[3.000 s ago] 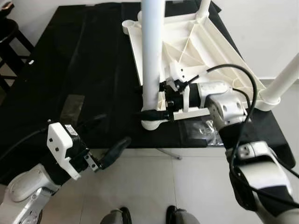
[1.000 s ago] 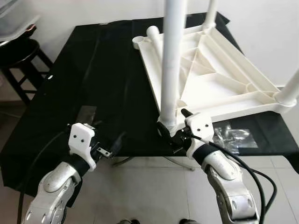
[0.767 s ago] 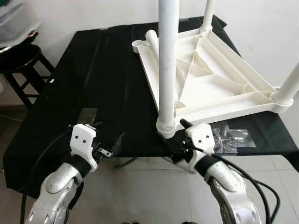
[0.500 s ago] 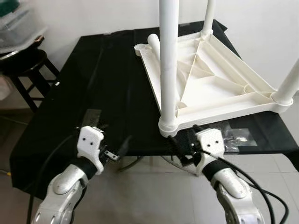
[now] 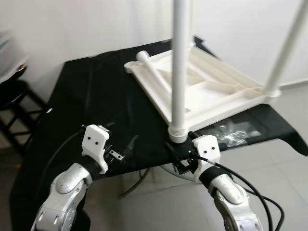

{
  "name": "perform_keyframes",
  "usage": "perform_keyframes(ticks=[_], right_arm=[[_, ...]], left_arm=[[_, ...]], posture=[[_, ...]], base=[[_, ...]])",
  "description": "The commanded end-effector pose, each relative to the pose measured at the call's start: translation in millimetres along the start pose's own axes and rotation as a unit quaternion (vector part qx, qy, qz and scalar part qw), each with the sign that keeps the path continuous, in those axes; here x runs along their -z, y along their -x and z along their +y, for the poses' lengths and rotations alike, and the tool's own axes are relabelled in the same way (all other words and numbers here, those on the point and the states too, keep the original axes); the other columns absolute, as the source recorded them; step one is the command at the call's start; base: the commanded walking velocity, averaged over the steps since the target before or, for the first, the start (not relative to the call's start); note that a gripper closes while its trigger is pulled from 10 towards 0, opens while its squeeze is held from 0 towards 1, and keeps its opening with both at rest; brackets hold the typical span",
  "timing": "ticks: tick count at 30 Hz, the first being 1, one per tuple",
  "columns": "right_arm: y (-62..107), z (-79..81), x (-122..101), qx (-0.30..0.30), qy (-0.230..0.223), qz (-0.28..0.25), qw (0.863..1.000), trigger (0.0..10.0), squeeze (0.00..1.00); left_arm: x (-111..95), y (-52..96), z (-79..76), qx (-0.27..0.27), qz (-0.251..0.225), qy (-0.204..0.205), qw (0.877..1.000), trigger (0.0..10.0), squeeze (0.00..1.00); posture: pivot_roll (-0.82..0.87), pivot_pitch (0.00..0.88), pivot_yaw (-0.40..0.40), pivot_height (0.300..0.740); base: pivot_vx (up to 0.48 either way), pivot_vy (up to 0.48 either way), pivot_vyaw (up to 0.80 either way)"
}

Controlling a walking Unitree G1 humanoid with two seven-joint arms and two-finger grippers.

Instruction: Building children table

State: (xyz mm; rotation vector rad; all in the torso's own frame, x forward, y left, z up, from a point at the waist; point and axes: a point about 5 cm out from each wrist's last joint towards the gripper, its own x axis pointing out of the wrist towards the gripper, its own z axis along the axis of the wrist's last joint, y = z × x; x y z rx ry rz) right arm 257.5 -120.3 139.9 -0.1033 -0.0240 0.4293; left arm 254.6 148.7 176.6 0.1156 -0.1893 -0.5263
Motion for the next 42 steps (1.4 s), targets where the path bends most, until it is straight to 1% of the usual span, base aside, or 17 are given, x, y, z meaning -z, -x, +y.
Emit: perform_keyframes(ticks=[1, 6, 9, 11, 13, 16, 17, 18, 19, 21, 24, 28, 32, 34, 38, 40, 42], right_arm=[[-2.9, 3.8, -0.9, -0.008, -0.004, -0.008, 1.000, 10.0, 0.00], [-5.7, 2.8, -0.4, -0.009, -0.004, -0.012, 1.000, 10.0, 0.00], [-7.6, 4.3, -1.9, -0.025, -0.004, -0.017, 1.000, 10.0, 0.00], [-10.6, 6.9, -7.0, -0.059, -0.008, -0.031, 0.998, 10.0, 0.00], [-16.6, 8.8, -17.4, -0.141, -0.026, -0.046, 0.989, 10.0, 0.00], [-20.0, 6.6, -25.8, -0.204, -0.038, -0.053, 0.977, 10.0, 0.00], [-20.3, 2.8, -32.7, -0.253, -0.032, -0.056, 0.965, 10.0, 0.00], [-20.3, 2.8, -32.7, -0.253, -0.032, -0.056, 0.965, 10.0, 0.00], [-20.0, -0.4, -37.6, -0.291, -0.025, -0.054, 0.955, 10.0, 0.00], [-22.1, -15.5, -47.5, -0.346, 0.007, -0.045, 0.937, 10.0, 0.00], [-32.9, -35.0, -61.6, -0.351, 0.032, -0.047, 0.935, 10.0, 0.00], [-39.1, -43.0, -68.4, -0.353, 0.041, -0.048, 0.934, 10.0, 0.00], [-50.3, -57.6, -92.4, -0.395, 0.066, -0.046, 0.915, 10.0, 0.00], [-49.3, -58.2, -94.3, -0.407, 0.065, -0.043, 0.910, 10.0, 0.00], [-51.2, -61.1, -100.6, -0.441, 0.070, -0.034, 0.894, 10.0, 0.00], [-57.5, -63.1, -104.3, -0.446, 0.072, -0.036, 0.891, 10.0, 0.00], [-66.8, -62.6, -109.3, -0.448, 0.071, -0.043, 0.890, 10.0, 0.00]], left_arm=[[8.3, 1.5, 0.6, -0.001, 0.018, -0.006, 1.000, 10.0, 0.00], [23.0, 5.6, -0.3, -0.018, 0.032, 0.004, 0.999, 10.0, 0.00], [31.7, 8.7, 2.6, -0.048, 0.042, 0.034, 0.997, 10.0, 0.00], [29.4, 10.6, 10.1, -0.074, 0.023, 0.065, 0.995, 10.0, 0.00], [28.6, 17.6, 11.2, -0.071, 0.008, 0.078, 0.994, 10.0, 0.00], [28.5, 23.1, 8.6, -0.062, -0.003, 0.087, 0.994, 10.0, 0.00], [28.3, 27.1, 6.9, -0.059, -0.009, 0.087, 0.994, 10.0, 0.00], [28.3, 27.1, 6.9, -0.059, -0.009, 0.087, 0.994, 10.0, 0.00], [28.2, 30.2, 5.8, -0.057, -0.013, 0.089, 0.994, 10.0, 0.00], [28.6, 36.7, 1.8, -0.060, -0.026, 0.101, 0.993, 10.0, 0.00], [27.6, 43.9, -8.1, -0.043, -0.040, 0.119, 0.991, 10.0, 0.00], [27.2, 47.2, -13.0, -0.031, -0.045, 0.126, 0.990, 10.0, 0.00], [19.2, 55.4, -37.3, 0.059, -0.043, 0.123, 0.990, 10.0, 0.00], [17.8, 56.1, -39.1, 0.066, -0.044, 0.121, 0.990, 10.0, 0.00], [15.7, 59.1, -37.1, 0.055, -0.042, 0.048, 0.996, 10.0, 0.00], [13.7, 61.6, -34.3, 0.068, -0.048, 0.046, 0.995, 10.0, 0.00], [13.1, 63.4, -29.2, 0.084, -0.053, 0.072, 0.992, 10.0, 0.00]], posture=[[-0.07, 0.103, 0.147, 0.740], [-0.08, 0.096, 0.138, 0.740], [-0.09, 0.092, 0.126, 0.740], [-0.09, 0.092, 0.115, 0.740], [-0.09, 0.092, 0.096, 0.740], [-0.09, 0.094, 0.085, 0.740], [-0.08, 0.094, 0.078, 0.740], [-0.08, 0.094, 0.078, 0.740], [-0.08, 0.094, 0.078, 0.740], [-0.07, 0.105, 0.056, 0.740], [-0.07, 0.112, 0.040, 0.740], [-0.07, 0.115, 0.037, 0.740], [-0.06, 0.151, -0.009, 0.740], [-0.06, 0.151, -0.009, 0.740], [-0.05, 0.175, -0.019, 0.740], [-0.05, 0.186, -0.026, 0.740], [-0.05, 0.195, -0.028, 0.740]], base=[[0.000, 0.000, -0.80], [0.000, 0.000, -0.80], [0.000, 0.000, -0.80], [0.000, 0.000, 0.00], [0.000, 0.000, 0.00], [0.000, 0.000, 0.00], [0.000, 0.000, 0.00], [0.000, 0.000, 0.00], [0.000, 0.000, 0.00], [0.000, 0.000, 0.00], [0.000, 0.000, 0.00], [0.000, 0.000, 0.00], [0.000, 0.000, 0.00], [0.000, 0.000, 0.00], [0.000, 0.000, 0.00], [0.000, 0.000, 0.00], [0.000, 0.000, 0.00]])
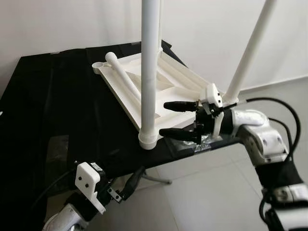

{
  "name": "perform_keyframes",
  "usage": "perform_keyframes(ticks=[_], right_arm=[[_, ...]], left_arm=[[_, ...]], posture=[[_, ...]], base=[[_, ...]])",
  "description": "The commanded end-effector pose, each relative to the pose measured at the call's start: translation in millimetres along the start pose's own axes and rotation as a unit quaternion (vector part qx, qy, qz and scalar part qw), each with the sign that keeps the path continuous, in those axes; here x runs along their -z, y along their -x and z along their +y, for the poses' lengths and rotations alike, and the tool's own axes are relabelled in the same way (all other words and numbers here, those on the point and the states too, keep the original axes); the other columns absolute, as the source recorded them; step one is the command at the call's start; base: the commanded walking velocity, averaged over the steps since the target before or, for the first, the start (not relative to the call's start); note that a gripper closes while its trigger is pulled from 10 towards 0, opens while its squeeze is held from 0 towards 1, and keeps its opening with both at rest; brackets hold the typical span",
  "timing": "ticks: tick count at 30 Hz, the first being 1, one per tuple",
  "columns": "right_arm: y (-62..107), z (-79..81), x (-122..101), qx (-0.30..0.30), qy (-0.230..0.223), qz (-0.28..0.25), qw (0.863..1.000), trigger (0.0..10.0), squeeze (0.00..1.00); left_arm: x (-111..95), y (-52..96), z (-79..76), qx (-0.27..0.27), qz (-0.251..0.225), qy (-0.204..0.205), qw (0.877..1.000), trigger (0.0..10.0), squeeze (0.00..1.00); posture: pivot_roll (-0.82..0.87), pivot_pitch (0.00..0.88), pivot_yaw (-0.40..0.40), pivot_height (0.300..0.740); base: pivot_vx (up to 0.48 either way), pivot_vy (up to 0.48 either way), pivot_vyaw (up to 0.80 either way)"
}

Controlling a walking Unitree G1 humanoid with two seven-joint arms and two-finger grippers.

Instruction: Building children table

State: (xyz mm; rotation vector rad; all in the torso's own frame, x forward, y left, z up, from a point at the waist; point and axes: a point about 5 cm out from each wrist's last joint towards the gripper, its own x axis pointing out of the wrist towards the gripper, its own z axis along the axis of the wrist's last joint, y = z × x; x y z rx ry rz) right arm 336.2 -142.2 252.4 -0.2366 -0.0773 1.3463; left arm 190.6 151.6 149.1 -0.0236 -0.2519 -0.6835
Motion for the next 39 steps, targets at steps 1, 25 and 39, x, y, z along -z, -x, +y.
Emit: perform_keyframes(ticks=[1, 25, 39], right_arm=[[-6.4, -5.1, -4.1, -0.009, 0.009, -0.010, 1.000, 10.0, 0.00], [-65.8, -15.0, -28.0, -0.163, 0.047, -0.003, 0.985, 10.0, 0.00], [-70.4, -22.3, -42.2, -0.175, 0.100, 0.021, 0.979, 0.0, 0.00]], left_arm=[[-1.5, 4.7, 4.3, 0.020, 0.000, 0.020, 1.000, 10.0, 0.00], [-29.6, 15.8, -17.8, -0.004, -0.052, 0.063, 0.997, 10.0, 0.00], [-36.6, 9.3, -22.9, -0.018, -0.073, 0.072, 0.995, 10.0, 0.00]], posture=[[-0.05, 0.198, -0.028, 0.740], [0.02, 0.344, -0.057, 0.740], [-0.02, 0.353, -0.099, 0.740]], base=[[0.000, 0.000, 0.00], [0.000, 0.000, 0.00], [0.000, 0.000, 0.00]])
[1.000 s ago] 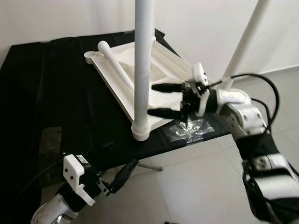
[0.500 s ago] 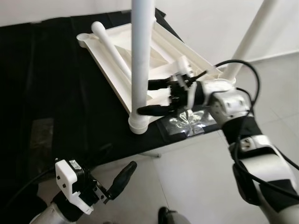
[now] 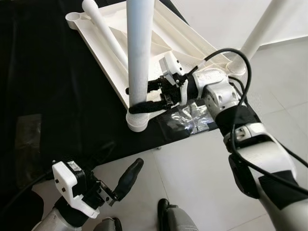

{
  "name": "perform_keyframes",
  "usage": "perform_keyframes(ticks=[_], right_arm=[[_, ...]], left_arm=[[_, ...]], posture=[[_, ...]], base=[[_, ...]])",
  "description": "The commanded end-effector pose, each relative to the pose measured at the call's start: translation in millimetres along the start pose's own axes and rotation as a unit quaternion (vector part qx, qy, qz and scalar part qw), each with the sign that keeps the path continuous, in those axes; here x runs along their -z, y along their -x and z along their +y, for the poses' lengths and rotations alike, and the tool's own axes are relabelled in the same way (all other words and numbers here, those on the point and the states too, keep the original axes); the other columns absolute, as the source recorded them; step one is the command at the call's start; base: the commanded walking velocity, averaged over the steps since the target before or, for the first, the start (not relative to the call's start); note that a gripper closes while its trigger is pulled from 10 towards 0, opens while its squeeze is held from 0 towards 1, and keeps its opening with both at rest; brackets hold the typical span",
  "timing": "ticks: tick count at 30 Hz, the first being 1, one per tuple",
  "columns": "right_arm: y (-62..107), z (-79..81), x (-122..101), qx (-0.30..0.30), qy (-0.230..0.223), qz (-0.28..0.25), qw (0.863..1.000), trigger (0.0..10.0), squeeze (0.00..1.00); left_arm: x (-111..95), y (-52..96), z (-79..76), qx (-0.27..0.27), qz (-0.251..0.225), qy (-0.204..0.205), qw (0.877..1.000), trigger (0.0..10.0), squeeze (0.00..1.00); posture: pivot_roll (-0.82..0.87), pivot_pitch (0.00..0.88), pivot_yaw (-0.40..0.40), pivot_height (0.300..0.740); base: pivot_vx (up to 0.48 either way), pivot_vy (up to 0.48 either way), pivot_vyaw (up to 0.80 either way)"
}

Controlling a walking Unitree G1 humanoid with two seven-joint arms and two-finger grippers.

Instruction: Building children table

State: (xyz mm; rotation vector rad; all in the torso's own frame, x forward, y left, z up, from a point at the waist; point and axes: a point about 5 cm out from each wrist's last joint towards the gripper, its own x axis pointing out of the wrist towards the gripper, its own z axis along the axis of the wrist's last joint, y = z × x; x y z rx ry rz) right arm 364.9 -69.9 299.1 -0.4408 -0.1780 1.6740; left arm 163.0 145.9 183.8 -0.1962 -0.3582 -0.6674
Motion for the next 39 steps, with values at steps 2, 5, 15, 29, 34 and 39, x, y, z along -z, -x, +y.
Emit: perform_keyframes(ticks=[2, 5, 15, 29, 34, 39], right_arm=[[1.9, 2.6, 6.5, -0.010, -0.005, 0.017, 1.000, 0.0, 0.00], [6.3, 2.5, 10.9, 0.047, 0.006, 0.016, 0.999, 0.0, 0.00], [-18.3, 54.3, 62.9, 0.410, -0.102, 0.056, 0.905, 0.0, 0.00], [-34.6, 70.6, 67.4, 0.491, -0.129, 0.044, 0.860, 10.0, 0.00], [-27.3, 55.3, 28.4, 0.388, -0.108, -0.049, 0.914, 10.0, 1.00], [-11.1, 44.8, 10.6, 0.264, -0.054, -0.060, 0.961, 10.0, 0.53]], left_arm=[[2.8, 1.0, -2.9, -0.004, 0.004, 0.012, 1.000, 10.0, 0.00], [6.4, -2.6, -0.7, -0.013, 0.003, 0.010, 1.000, 10.0, 0.00], [12.0, -5.7, 8.5, -0.028, 0.011, -0.006, 1.000, 10.0, 0.00], [19.4, -8.7, 23.6, -0.042, 0.019, -0.024, 0.999, 10.0, 0.00], [18.7, -8.5, 24.7, -0.044, 0.019, -0.027, 0.998, 10.0, 0.00], [18.7, -8.3, 23.5, -0.042, 0.021, -0.027, 0.999, 10.0, 0.00]], posture=[[-0.02, 0.353, -0.099, 0.740], [-0.06, 0.336, -0.098, 0.740], [-0.07, 0.312, -0.072, 0.740], [-0.07, 0.261, -0.023, 0.740], [-0.04, 0.266, -0.013, 0.740], [-0.02, 0.267, -0.016, 0.740]], base=[[0.000, 0.000, 0.00], [0.000, 0.000, 0.00], [0.000, 0.000, 0.00], [0.000, 0.000, 0.00], [0.000, 0.000, 0.00], [0.000, 0.000, 0.00]])
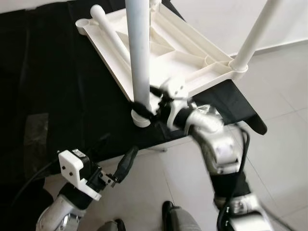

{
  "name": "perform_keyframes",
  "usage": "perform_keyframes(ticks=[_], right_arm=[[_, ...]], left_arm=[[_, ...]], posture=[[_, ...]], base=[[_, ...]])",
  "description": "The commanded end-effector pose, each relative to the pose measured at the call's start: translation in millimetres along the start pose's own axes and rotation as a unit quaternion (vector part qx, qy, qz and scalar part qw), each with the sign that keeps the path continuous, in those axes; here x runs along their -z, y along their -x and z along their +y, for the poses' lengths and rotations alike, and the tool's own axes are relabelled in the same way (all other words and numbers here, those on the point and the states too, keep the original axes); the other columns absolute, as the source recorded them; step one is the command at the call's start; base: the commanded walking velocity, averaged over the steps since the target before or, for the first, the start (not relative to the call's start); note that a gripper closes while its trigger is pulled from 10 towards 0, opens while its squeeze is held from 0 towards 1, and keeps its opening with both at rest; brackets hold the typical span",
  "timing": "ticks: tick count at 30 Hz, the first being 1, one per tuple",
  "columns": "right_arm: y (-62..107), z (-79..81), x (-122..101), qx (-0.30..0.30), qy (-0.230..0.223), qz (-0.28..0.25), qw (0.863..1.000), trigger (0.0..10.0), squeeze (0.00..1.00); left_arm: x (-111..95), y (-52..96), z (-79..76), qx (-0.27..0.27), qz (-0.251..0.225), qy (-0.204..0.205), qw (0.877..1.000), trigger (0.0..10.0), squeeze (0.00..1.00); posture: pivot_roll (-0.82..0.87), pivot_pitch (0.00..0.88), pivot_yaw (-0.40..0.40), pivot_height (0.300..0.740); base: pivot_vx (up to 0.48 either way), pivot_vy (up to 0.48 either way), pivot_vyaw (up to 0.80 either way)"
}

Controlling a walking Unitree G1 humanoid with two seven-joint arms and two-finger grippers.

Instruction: Building children table

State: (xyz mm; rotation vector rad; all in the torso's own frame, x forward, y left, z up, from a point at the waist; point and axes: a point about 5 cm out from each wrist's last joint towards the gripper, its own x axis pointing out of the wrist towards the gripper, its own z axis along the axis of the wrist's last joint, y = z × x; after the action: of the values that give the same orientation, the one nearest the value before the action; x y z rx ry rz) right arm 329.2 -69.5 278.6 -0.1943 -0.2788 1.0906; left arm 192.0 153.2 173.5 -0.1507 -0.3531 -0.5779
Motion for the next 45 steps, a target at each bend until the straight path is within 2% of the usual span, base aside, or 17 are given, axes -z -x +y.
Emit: perform_keyframes(ticks=[1, 2, 8, 13, 14, 26, 31, 33, 34, 35, 36, 37, 38, 39, 40, 42, 45], right_arm=[[3.4, -1.3, -0.3, -0.084, 0.013, 0.000, 0.996, 10.0, 0.00], [4.9, -8.2, -6.4, -0.123, 0.031, 0.002, 0.992, 10.0, 0.00], [5.1, -15.9, -14.0, -0.183, 0.043, 0.007, 0.982, 10.0, 0.00], [-8.6, -26.7, -21.0, -0.240, 0.055, 0.031, 0.969, 10.0, 0.00], [-12.8, -30.3, -20.5, -0.249, 0.050, 0.038, 0.967, 0.0, 0.00], [-10.7, -44.0, -2.5, -0.253, 0.053, 0.084, 0.962, 0.0, 0.00], [3.8, -51.3, 17.6, -0.177, 0.076, 0.108, 0.975, 0.0, 0.00], [12.9, -50.2, 31.7, -0.090, 0.047, 0.089, 0.991, 0.0, 0.00], [15.7, -47.0, 44.8, 0.004, 0.018, 0.086, 0.996, 0.0, 0.00], [15.7, -47.0, 44.8, 0.004, 0.018, 0.086, 0.996, 0.0, 0.00], [29.8, -38.5, 69.3, 0.162, 0.019, 0.138, 0.977, 0.0, 0.00], [46.2, -32.6, 82.6, 0.276, 0.033, 0.175, 0.944, 0.0, 0.00], [56.0, -6.8, 92.9, 0.312, 0.026, 0.197, 0.929, 0.0, 0.00], [60.2, 11.6, 95.4, 0.321, 0.017, 0.202, 0.925, 0.0, 0.00], [52.9, 30.8, 97.1, 0.298, -0.014, 0.198, 0.934, 0.0, 0.00], [41.8, 41.9, 96.0, 0.284, -0.030, 0.184, 0.941, 0.0, 0.00], [30.1, 45.3, 95.5, 0.275, -0.038, 0.173, 0.945, 0.0, 0.00]], left_arm=[[3.8, 5.0, -1.4, -0.001, 0.014, 0.001, 1.000, 10.0, 0.00], [3.6, 5.4, -2.1, -0.002, 0.013, 0.001, 1.000, 10.0, 0.00], [3.0, 6.2, -3.3, -0.002, 0.012, 0.003, 1.000, 10.0, 0.00], [1.6, 7.8, -6.2, -0.002, 0.013, 0.002, 1.000, 10.0, 0.00], [-0.3, 8.9, -6.9, -0.005, 0.009, 0.004, 1.000, 10.0, 0.00], [-6.9, 18.1, -6.5, -0.034, 0.000, 0.004, 0.999, 10.0, 0.00], [-6.0, 16.8, -6.9, -0.036, -0.001, 0.007, 0.999, 10.0, 0.00], [-5.5, 15.6, -6.9, -0.036, -0.002, 0.008, 0.999, 10.0, 0.00], [-5.3, 15.1, -6.7, -0.036, -0.002, 0.009, 0.999, 10.0, 0.00], [-5.3, 15.1, -6.7, -0.036, -0.002, 0.009, 0.999, 10.0, 0.00], [-5.0, 14.8, -5.7, -0.035, -0.002, 0.009, 0.999, 10.0, 0.00], [-4.7, 14.7, -4.9, -0.035, -0.002, 0.009, 0.999, 10.0, 0.00], [-4.8, 13.8, -3.9, -0.034, -0.003, 0.010, 0.999, 10.0, 0.00], [-4.7, 13.0, -2.9, -0.034, -0.003, 0.010, 0.999, 10.0, 0.00], [-3.8, 12.4, -2.0, -0.032, -0.002, 0.010, 0.999, 10.0, 0.00], [-2.6, 11.5, -1.1, -0.029, 0.000, 0.009, 1.000, 10.0, 0.00], [-0.8, 10.4, 0.1, -0.027, 0.002, 0.008, 1.000, 10.0, 0.00]], posture=[[-0.01, 0.270, -0.019, 0.740], [-0.01, 0.272, -0.021, 0.740], [0.00, 0.279, -0.024, 0.740], [0.02, 0.293, -0.030, 0.740], [0.02, 0.304, -0.036, 0.740], [0.03, 0.313, -0.043, 0.740], [0.01, 0.314, -0.047, 0.740], [-0.01, 0.314, -0.053, 0.740], [-0.01, 0.312, -0.051, 0.740], [-0.01, 0.312, -0.051, 0.740], [-0.01, 0.312, -0.052, 0.740], [-0.01, 0.312, -0.052, 0.740], [-0.01, 0.309, -0.038, 0.740], [-0.01, 0.309, -0.033, 0.740], [-0.03, 0.306, -0.021, 0.740], [-0.04, 0.292, -0.015, 0.740], [-0.03, 0.280, -0.016, 0.740]], base=[[0.000, 0.000, 0.00], [0.000, 0.000, 0.00], [0.000, 0.000, 0.00], [0.000, 0.000, 0.00], [0.000, 0.000, 0.00], [0.000, 0.000, 0.00], [0.000, 0.000, 0.00], [0.000, 0.000, 0.00], [0.000, 0.000, 0.00], [0.000, 0.000, 0.00], [0.000, 0.000, 0.00], [0.000, 0.000, 0.00], [0.000, 0.000, 0.00], [0.000, 0.000, 0.00], [0.000, 0.000, 0.00], [0.000, 0.000, 0.00], [0.000, 0.000, 0.00]])
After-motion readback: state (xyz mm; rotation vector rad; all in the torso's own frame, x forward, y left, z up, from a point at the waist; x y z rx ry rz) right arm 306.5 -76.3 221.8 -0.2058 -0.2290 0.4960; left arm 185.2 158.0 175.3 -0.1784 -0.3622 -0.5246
